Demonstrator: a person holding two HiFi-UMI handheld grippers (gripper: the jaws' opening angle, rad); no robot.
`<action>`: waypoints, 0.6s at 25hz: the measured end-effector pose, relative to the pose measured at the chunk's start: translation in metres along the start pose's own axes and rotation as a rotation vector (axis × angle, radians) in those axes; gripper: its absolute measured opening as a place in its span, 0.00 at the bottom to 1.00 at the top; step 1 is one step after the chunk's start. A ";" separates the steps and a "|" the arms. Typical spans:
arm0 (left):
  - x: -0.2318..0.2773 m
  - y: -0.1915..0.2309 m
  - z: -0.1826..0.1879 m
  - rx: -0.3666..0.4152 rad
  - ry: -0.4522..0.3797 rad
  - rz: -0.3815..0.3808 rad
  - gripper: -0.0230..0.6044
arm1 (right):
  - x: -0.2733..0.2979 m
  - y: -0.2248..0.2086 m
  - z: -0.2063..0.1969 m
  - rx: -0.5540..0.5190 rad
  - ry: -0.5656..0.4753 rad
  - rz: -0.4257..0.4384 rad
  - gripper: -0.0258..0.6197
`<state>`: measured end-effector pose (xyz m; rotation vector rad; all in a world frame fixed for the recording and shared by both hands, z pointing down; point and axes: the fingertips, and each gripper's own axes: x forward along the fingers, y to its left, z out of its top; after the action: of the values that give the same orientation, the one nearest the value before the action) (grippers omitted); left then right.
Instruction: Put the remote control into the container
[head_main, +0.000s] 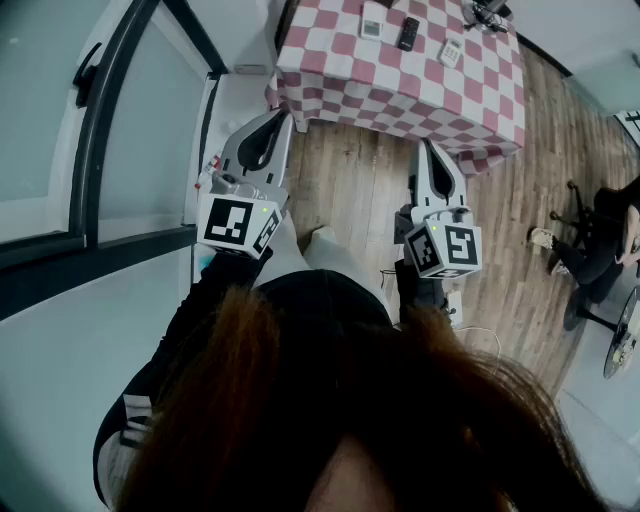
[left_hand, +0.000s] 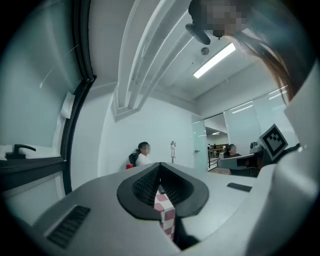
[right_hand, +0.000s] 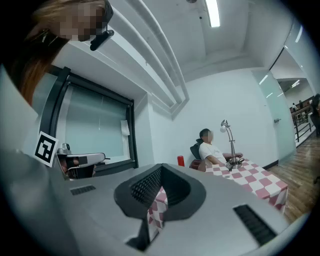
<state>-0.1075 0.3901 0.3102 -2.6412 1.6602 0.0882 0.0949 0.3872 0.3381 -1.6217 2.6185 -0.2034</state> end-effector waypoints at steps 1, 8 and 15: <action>0.000 0.000 0.000 -0.001 -0.001 0.001 0.05 | 0.001 0.000 0.001 0.001 -0.001 0.001 0.06; 0.002 0.000 0.002 -0.010 -0.012 0.006 0.05 | 0.003 -0.002 0.005 0.013 -0.016 0.005 0.06; 0.007 0.001 0.004 -0.013 -0.024 0.014 0.05 | 0.002 -0.015 0.012 0.058 -0.061 -0.007 0.07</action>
<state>-0.1056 0.3832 0.3055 -2.6272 1.6773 0.1311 0.1089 0.3773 0.3284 -1.5933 2.5379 -0.2244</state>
